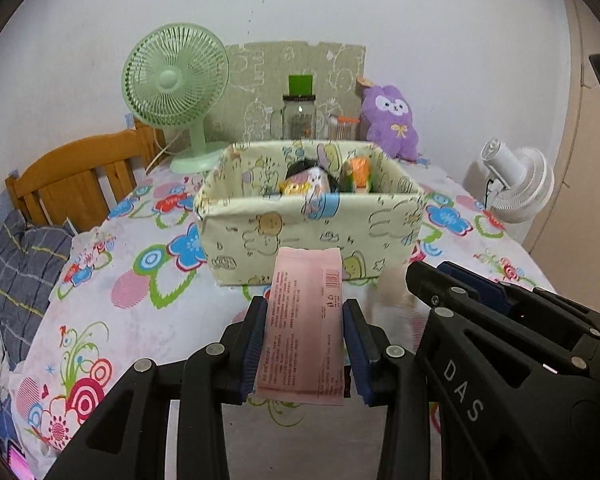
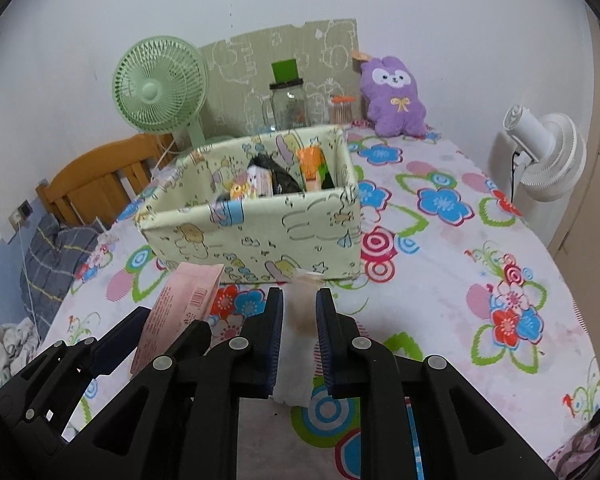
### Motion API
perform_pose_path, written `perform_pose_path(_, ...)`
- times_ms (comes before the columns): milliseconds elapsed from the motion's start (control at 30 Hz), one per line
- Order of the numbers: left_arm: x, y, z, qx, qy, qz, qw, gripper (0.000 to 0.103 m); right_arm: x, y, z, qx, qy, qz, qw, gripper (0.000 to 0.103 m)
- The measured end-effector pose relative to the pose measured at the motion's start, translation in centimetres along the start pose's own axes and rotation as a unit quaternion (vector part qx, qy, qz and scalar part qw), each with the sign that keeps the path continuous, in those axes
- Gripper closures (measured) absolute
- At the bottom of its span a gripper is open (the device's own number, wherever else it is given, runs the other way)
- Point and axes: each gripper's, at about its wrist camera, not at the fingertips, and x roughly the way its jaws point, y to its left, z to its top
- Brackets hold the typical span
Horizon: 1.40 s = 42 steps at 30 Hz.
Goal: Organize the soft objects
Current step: 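Grasp the pink cloth with the left tool while the right tool grasps the white rolled cloth, then lift the pink cloth and white cloth with both tools and carry them over the box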
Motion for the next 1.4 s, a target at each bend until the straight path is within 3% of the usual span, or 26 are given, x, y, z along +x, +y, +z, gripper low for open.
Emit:
perform_pose_path(433,0.6,0.3,-0.9,0.000,0.009,-0.005,0.9999,0.064,0.0,0.2,-0.7,-0.004,0.005,-0.006,1.000,0.081)
perform_pose_path(533,1.3,0.5,-1.4,-0.002,0.019,-0.008,0.9998,0.064,0.8,0.1,-1.1,-0.003,0.017,-0.013,1.000,0.073)
perform_pose_path(600,1.7,0.6,-1.6,-0.003,0.024,-0.008,0.9997,0.064,1.4,-0.1,-1.3,0.001,0.025,-0.021,0.999,0.059)
perform_pose_path(700,2.4,0.8,-2.1,-0.002,0.033,-0.009,0.9994,0.064,2.4,-0.5,-1.6,0.007,0.040,-0.033,0.999,0.051)
perform_pose_path(1067,5.2,1.7,-3.4,-0.008,0.082,-0.005,0.9966,0.064,6.5,-0.6,-2.8,0.009,0.110,-0.047,0.993,0.052)
perform_pose_path(1267,5.8,1.2,-3.7,0.002,0.085,0.004,0.9964,0.064,7.1,0.1,-3.2,-0.023,0.108,-0.074,0.991,0.076)
perform_pose_path(1400,5.9,1.2,-3.6,0.002,0.085,0.003,0.9963,0.064,7.1,0.0,-3.1,-0.019,0.105,-0.065,0.992,0.080)
